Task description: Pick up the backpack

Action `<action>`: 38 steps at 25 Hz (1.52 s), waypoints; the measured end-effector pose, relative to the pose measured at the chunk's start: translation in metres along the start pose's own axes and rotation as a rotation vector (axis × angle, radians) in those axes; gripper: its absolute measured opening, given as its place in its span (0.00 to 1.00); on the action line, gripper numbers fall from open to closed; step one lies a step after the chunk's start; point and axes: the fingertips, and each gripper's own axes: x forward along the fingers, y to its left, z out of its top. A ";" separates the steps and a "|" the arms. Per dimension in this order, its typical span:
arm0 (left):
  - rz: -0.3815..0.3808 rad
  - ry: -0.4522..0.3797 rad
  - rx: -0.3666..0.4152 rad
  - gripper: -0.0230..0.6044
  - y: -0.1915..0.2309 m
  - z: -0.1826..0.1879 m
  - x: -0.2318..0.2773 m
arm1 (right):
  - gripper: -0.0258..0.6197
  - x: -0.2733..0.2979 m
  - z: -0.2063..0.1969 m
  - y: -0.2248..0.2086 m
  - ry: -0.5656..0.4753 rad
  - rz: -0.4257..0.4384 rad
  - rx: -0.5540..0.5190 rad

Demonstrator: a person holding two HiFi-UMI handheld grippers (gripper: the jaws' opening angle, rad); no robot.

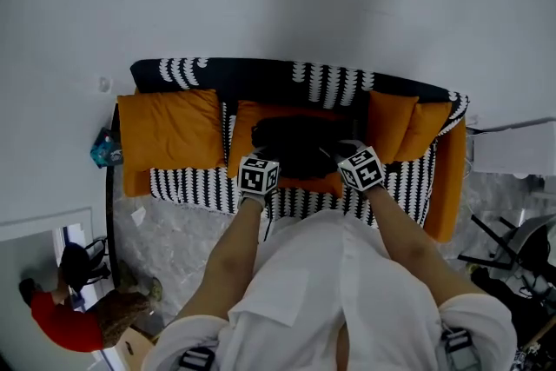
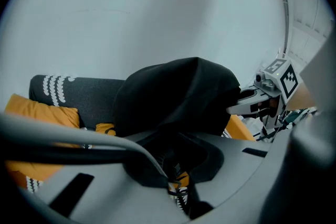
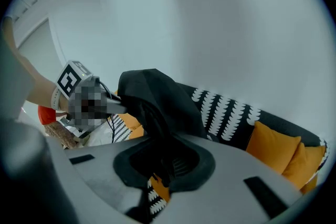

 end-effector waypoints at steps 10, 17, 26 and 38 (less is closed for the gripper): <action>-0.022 -0.108 -0.058 0.10 -0.023 0.012 -0.035 | 0.10 -0.031 0.000 0.016 -0.034 0.031 0.031; -0.020 -0.165 -0.067 0.10 -0.035 0.029 -0.059 | 0.10 -0.051 0.014 0.024 -0.083 0.047 0.046; -0.031 -0.194 -0.020 0.10 -0.052 0.044 -0.076 | 0.10 -0.071 0.019 0.028 -0.129 0.069 0.076; -0.123 -0.268 0.045 0.10 -0.104 0.081 -0.095 | 0.10 -0.134 0.033 0.017 -0.244 0.040 0.089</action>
